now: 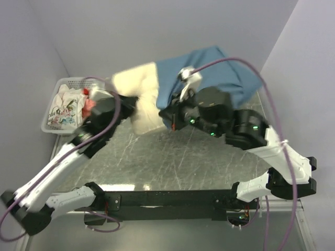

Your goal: Put the pillow into the pillowcase

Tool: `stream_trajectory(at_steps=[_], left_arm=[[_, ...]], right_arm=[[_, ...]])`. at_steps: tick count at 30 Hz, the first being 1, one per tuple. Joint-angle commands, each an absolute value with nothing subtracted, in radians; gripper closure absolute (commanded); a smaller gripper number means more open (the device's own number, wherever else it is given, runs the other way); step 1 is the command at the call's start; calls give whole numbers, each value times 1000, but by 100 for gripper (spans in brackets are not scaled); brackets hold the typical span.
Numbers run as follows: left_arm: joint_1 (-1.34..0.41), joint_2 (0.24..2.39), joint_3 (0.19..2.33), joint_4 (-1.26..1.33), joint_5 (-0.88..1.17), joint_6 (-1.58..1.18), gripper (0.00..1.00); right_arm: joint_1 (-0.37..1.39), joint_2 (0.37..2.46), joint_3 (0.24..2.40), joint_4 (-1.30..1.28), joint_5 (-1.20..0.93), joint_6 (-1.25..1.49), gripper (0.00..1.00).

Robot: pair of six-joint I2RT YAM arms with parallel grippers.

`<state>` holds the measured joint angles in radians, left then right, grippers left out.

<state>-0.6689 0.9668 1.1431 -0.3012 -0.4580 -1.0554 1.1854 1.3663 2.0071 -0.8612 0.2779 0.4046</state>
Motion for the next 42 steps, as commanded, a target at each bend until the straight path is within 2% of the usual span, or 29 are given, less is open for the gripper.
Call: stream_trajectory(at_steps=[1,2,6,7,9,10,11,13,14,17,20,25,31,36,39,42], left_arm=[[-670,1029,1020,-309,-468,-1097,99],[-670,1014,991,-293,-463,-1101,99],[-675,933,722,-207,-411,-1155,99],[-676,921,665,-180,-382,-1166,99],[-680,884,503,-106,-356,-1213,99],[-680,871,453,-74,-339,-1224,99],[-681,859,408,-54,-322,-1238,99],[-689,830,312,-37,-322,-1278,99],[-692,818,287,-37,-322,-1288,99],[-696,782,224,-41,-322,-1319,99],[-698,758,199,-48,-321,-1330,99],[-701,730,186,-52,-311,-1333,99],[-706,690,199,-107,-325,-1322,99],[-709,669,196,-115,-314,-1324,99],[-710,669,201,-124,-311,-1321,99],[-710,667,201,-124,-307,-1316,99]], right_arm=[[1216,1240,1763,-690,239,454,100],[1219,1215,1596,-668,226,468,100],[1229,1134,1202,-507,229,557,100],[1230,1120,1134,-471,207,593,98],[1238,1135,976,-383,148,629,89],[1246,1147,944,-371,144,637,84],[1264,1161,919,-368,149,641,69],[1279,1181,931,-402,199,635,52],[1282,1180,963,-419,225,632,39],[1270,1169,1062,-478,334,589,25],[1183,1218,1182,-541,361,539,23],[988,1458,1370,-574,316,430,25],[917,1770,1647,-666,307,362,25],[876,1966,1729,-718,345,367,25],[859,2022,1743,-733,392,374,27],[836,2054,1732,-735,396,376,41]])
